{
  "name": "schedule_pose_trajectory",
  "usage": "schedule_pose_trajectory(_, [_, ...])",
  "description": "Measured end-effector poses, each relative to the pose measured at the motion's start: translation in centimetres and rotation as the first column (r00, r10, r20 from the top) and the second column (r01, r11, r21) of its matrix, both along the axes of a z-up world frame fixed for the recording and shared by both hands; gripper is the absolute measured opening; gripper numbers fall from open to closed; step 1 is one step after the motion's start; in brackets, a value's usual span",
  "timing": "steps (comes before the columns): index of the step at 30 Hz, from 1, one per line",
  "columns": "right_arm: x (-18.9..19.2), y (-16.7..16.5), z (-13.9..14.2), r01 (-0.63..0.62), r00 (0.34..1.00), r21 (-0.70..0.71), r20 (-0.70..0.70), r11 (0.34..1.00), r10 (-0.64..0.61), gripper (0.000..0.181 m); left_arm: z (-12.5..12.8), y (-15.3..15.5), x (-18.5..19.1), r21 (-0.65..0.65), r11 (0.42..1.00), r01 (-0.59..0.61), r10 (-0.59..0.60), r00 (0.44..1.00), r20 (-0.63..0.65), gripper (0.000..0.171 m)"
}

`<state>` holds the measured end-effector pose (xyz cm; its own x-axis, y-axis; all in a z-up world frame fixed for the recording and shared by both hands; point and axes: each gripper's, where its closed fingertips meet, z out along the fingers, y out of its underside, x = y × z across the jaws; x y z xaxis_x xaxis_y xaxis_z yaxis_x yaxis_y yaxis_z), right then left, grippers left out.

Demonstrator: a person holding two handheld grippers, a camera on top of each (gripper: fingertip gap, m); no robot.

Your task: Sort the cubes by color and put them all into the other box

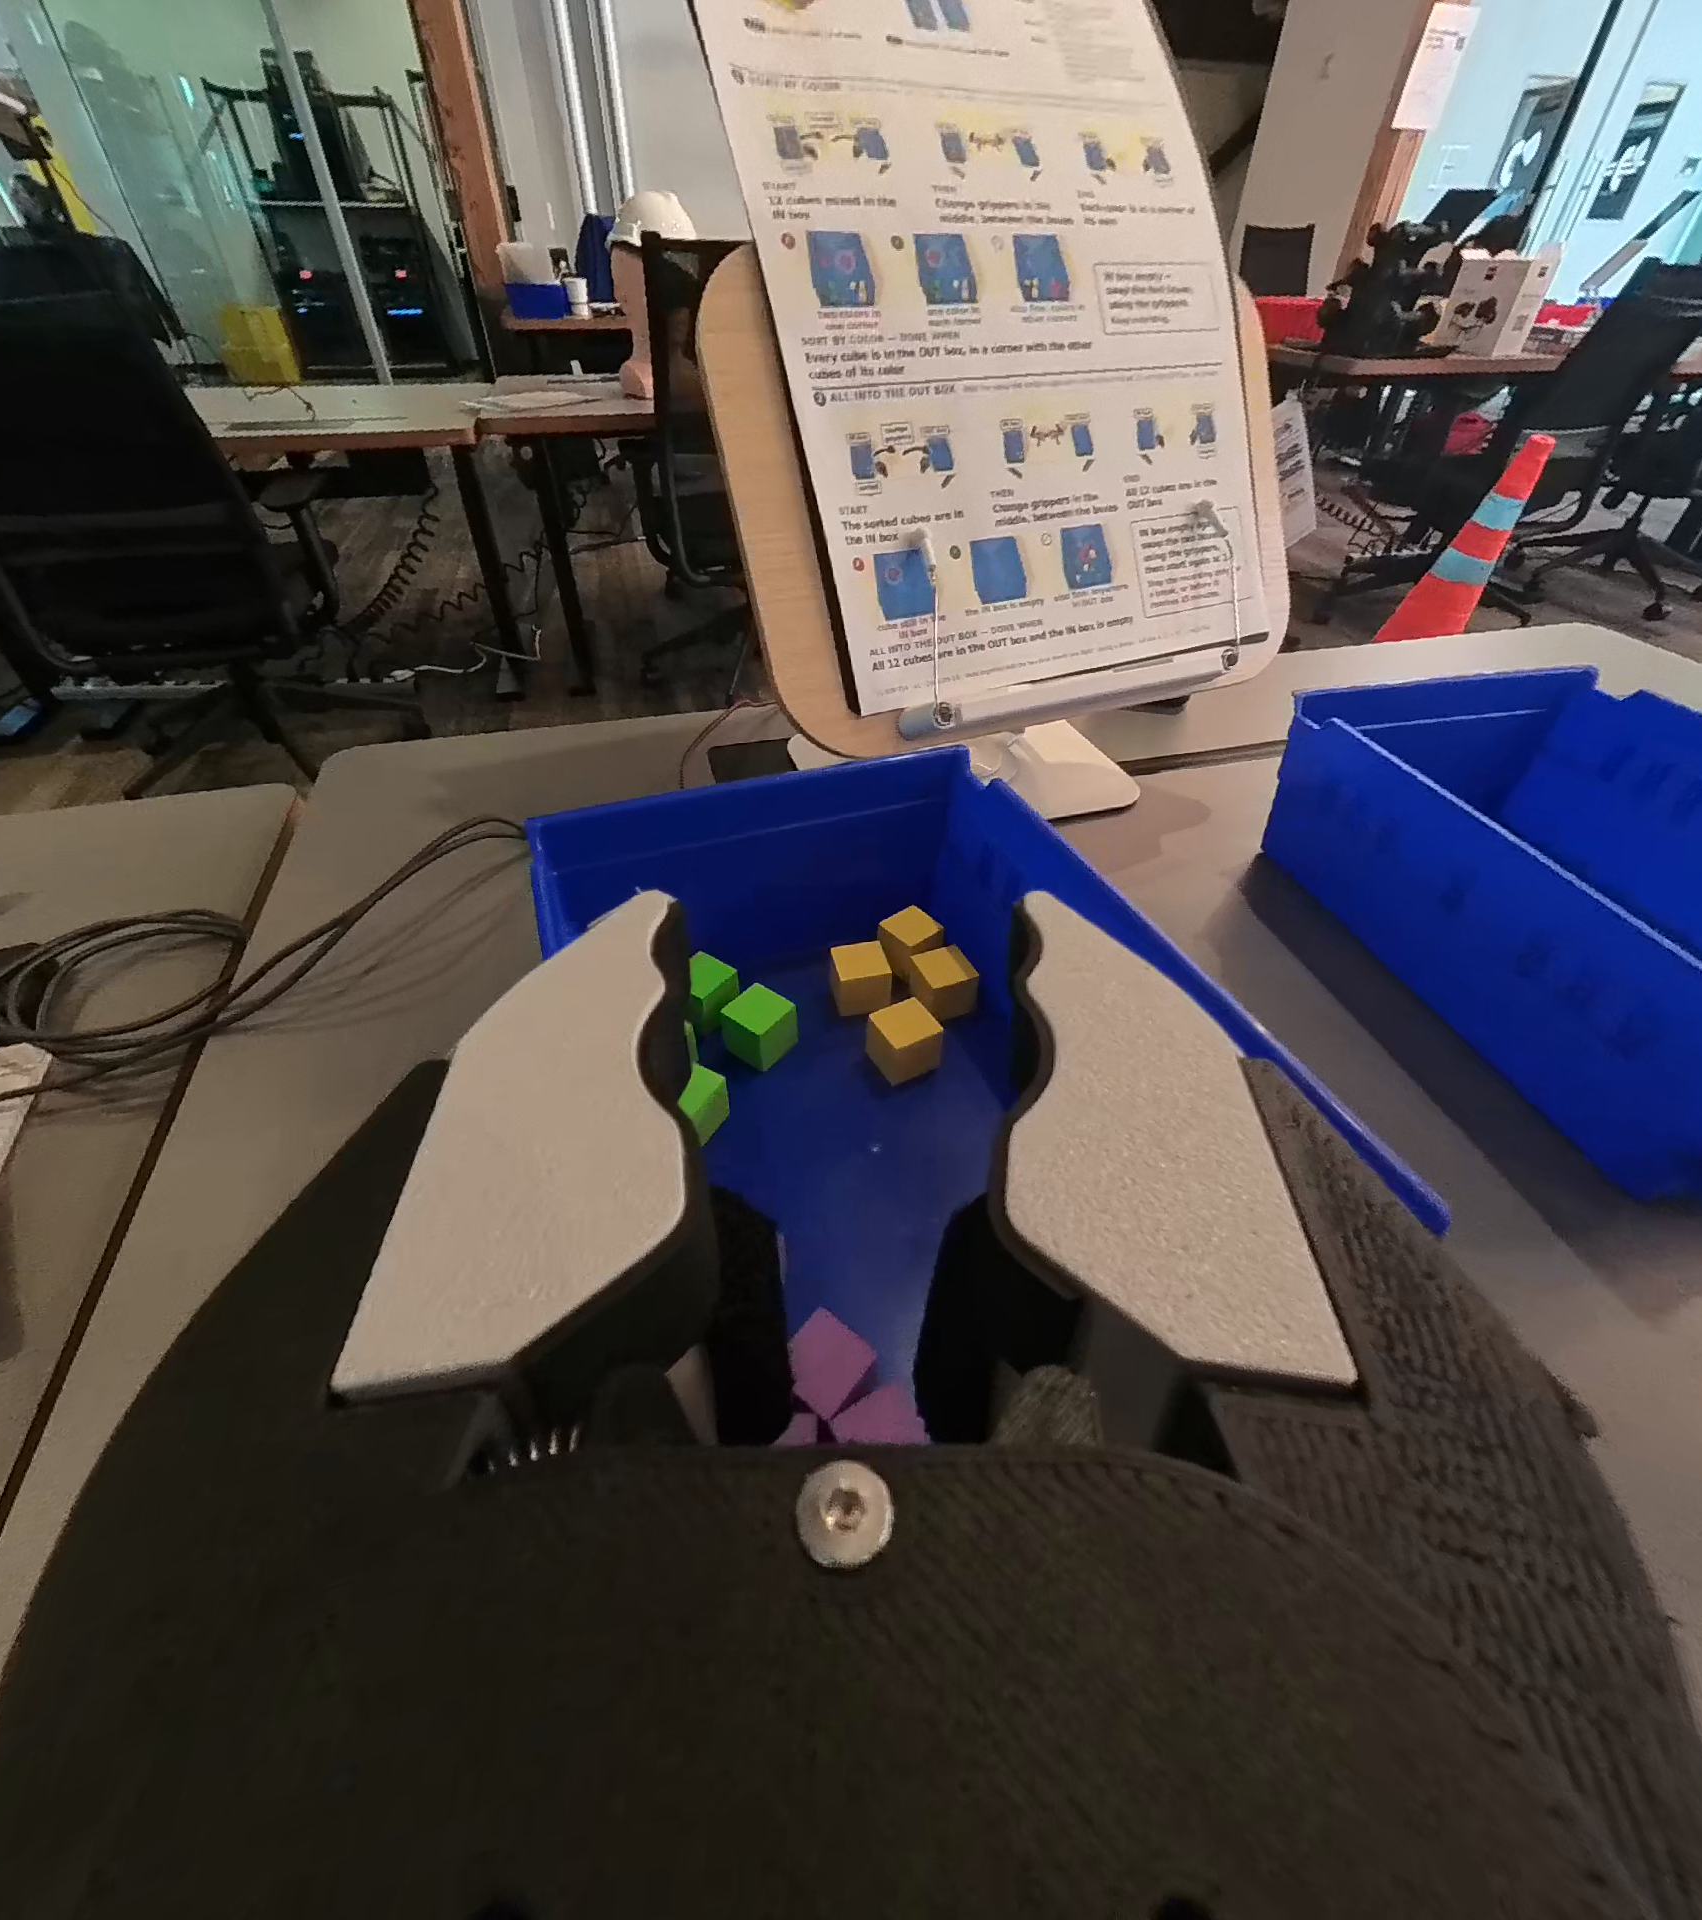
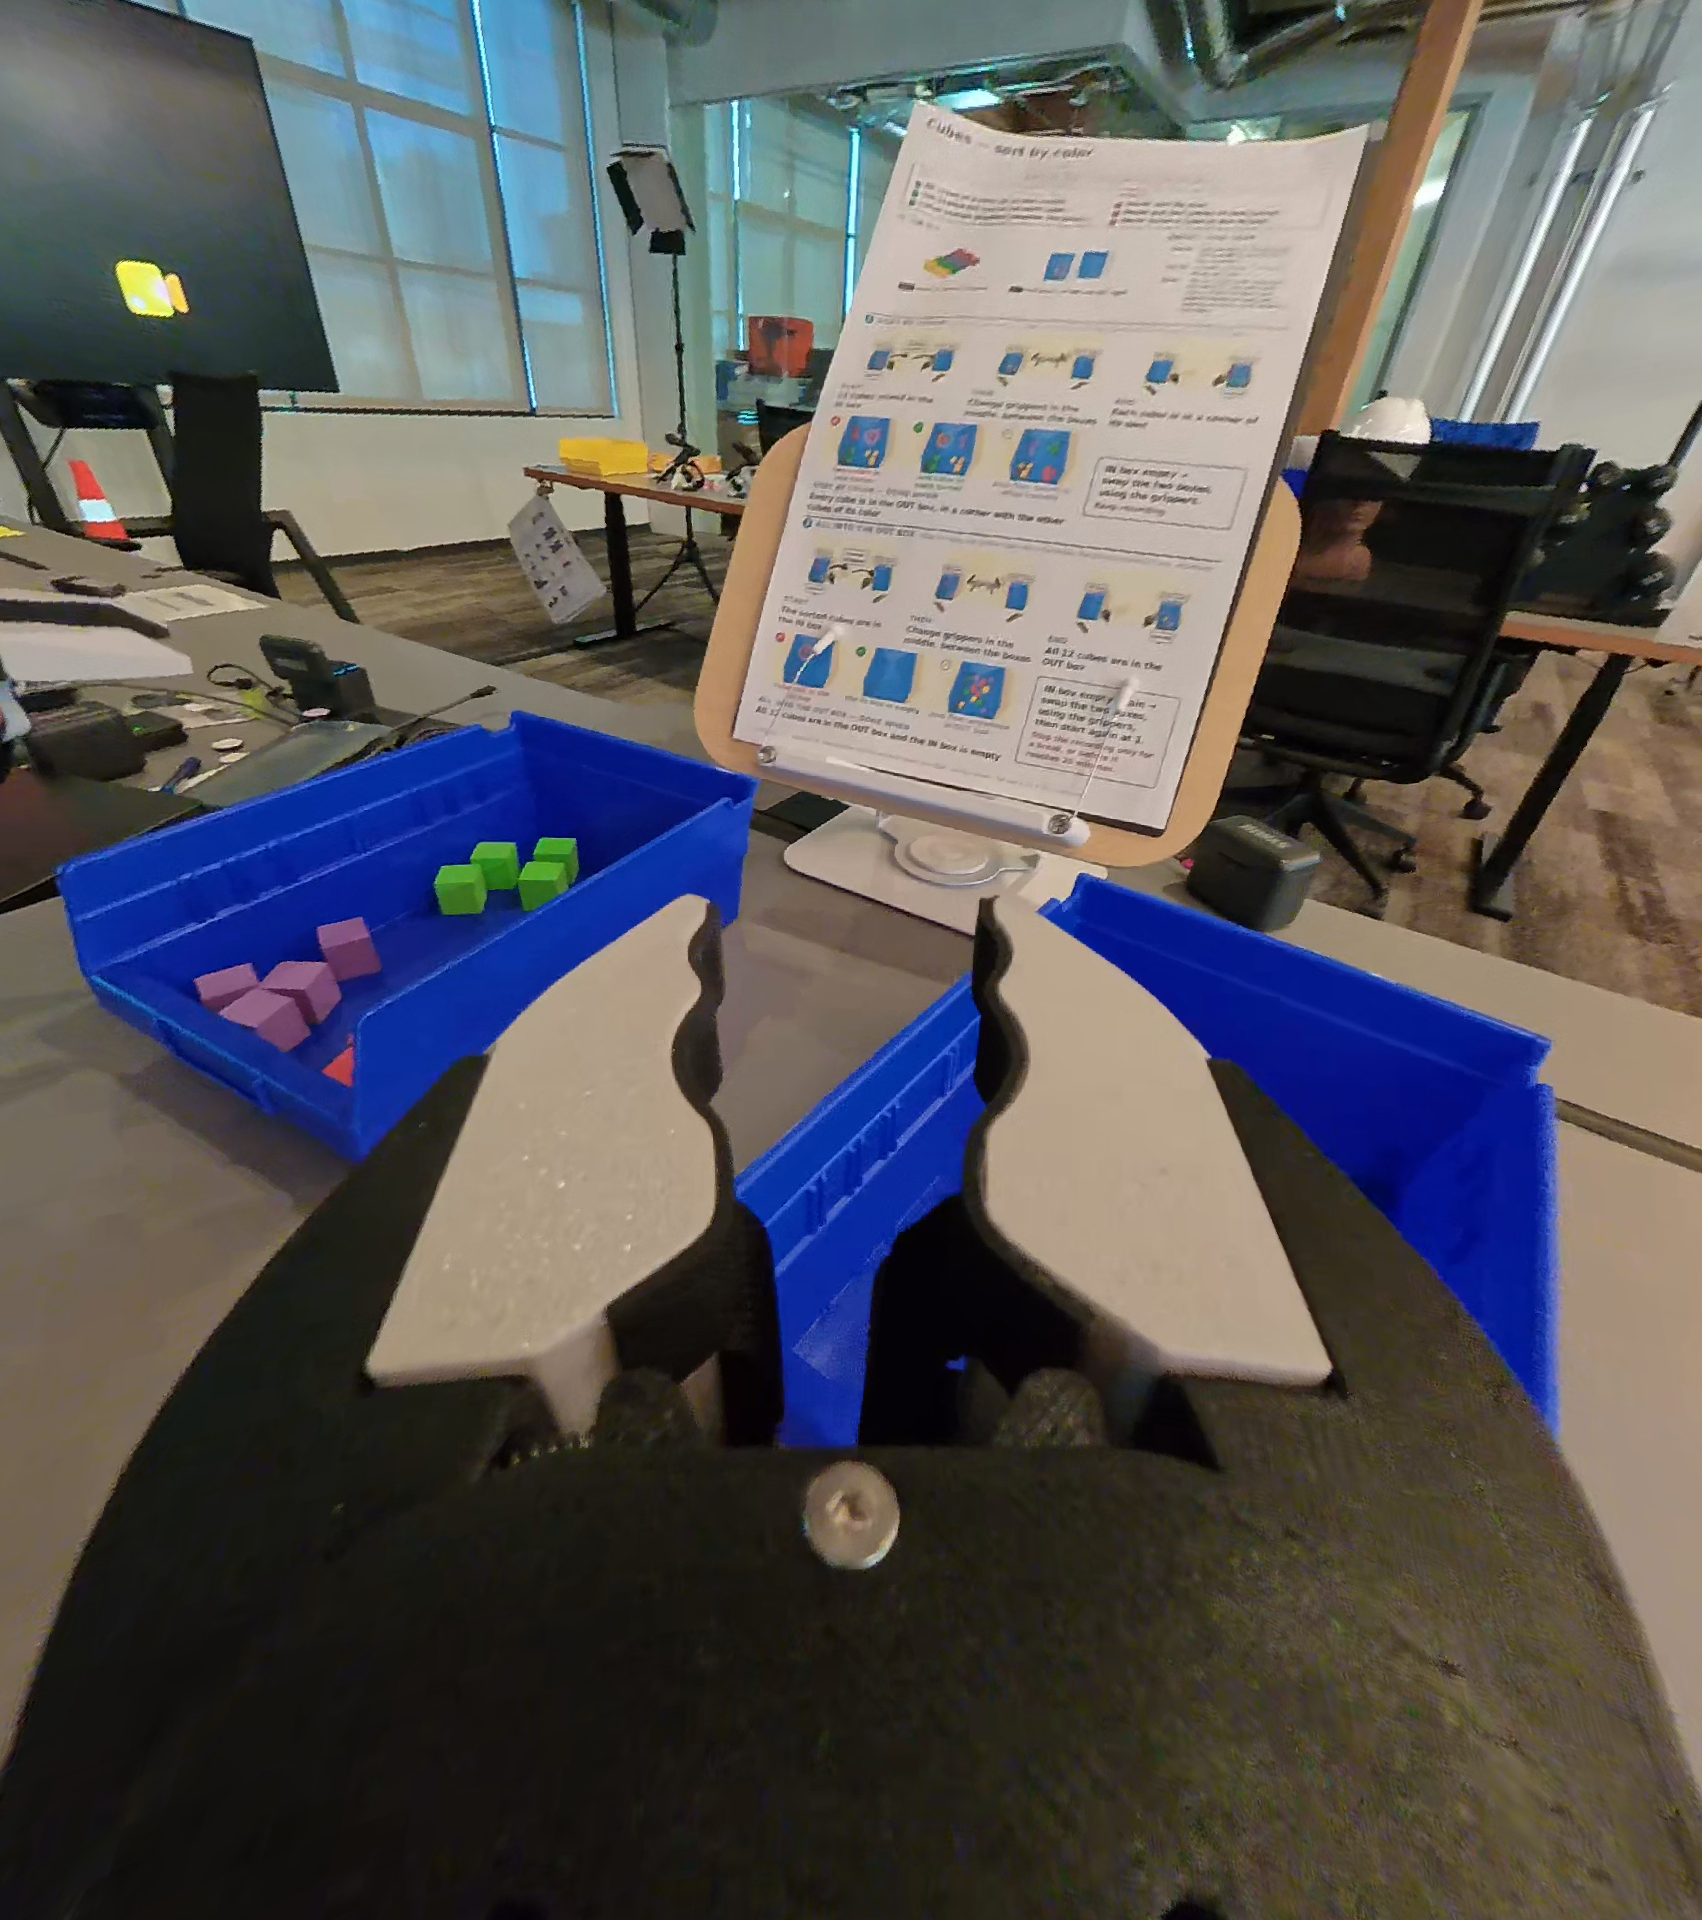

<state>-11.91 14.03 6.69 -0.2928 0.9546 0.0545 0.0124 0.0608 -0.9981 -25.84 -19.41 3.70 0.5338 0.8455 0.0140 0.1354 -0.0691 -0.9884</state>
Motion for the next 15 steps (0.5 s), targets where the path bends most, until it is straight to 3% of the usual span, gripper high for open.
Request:
schedule_pose_trajectory(7, [-0.6, -1.4, -1.4, -0.048, 0.997, -0.017, 0.063, 0.999, 0.049, 0.050, -3.9, 1.0, 0.2, -0.143, 0.987, 0.071, -0.043, 0.982, 0.186, 0.060])
schedule_pose_trajectory(10, [-0.7, -2.0, -2.3, -0.084, 0.991, -0.020, 0.100, 0.996, 0.085, 0.050, -4.3, 0.1, 0.0, -0.189, 0.980, 0.056, -0.017, 0.979, 0.204, 0.061])
schedule_pose_trajectory(15, [-1.0, -2.4, -3.1, -0.118, 0.984, -0.039, 0.131, 0.992, 0.122, 0.049, -5.3, 0.9, 1.2, -0.204, 0.966, 0.160, -0.091, 0.946, 0.312, 0.056])
